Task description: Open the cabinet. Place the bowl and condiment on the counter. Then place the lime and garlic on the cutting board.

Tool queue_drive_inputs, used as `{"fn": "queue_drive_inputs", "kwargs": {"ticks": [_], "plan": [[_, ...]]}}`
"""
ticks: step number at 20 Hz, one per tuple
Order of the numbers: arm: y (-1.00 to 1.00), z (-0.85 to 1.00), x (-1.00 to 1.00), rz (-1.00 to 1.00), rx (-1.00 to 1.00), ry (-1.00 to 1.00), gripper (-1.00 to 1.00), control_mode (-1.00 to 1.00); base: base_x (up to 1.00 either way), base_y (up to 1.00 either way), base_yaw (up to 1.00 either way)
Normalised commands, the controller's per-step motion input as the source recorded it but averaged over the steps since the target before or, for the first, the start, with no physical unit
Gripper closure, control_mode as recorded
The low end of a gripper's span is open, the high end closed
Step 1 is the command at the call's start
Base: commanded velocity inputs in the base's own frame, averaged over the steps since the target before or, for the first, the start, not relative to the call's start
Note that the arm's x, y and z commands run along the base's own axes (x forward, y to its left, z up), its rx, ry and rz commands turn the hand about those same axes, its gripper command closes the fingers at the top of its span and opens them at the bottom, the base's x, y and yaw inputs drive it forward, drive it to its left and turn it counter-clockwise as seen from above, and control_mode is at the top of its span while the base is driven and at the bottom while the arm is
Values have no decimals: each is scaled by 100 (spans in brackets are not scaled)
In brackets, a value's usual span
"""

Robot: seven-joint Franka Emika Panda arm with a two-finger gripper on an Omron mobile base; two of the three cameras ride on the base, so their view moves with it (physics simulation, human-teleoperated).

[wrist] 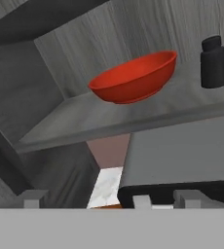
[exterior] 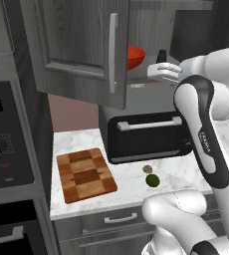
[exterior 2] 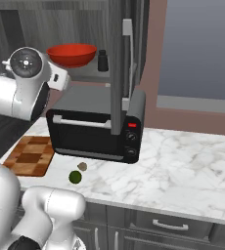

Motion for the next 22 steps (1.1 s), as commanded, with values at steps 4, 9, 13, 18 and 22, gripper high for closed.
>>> {"fn": "queue_drive_inputs", "kwargs": {"ticks": [4,9,13,18,22], "plan": [[23,0,38,5,2,3,-100,-100,0,0,0],[12,-1,26,7,4,2,-100,-100,0,0,0],[15,0,26,6,3,1,-100,-100,0,0,0],[10,0,14,4,2,0,-100,-100,0,0,0],[4,0,10,6,5,0,-100,-100,0,0,0]]}}
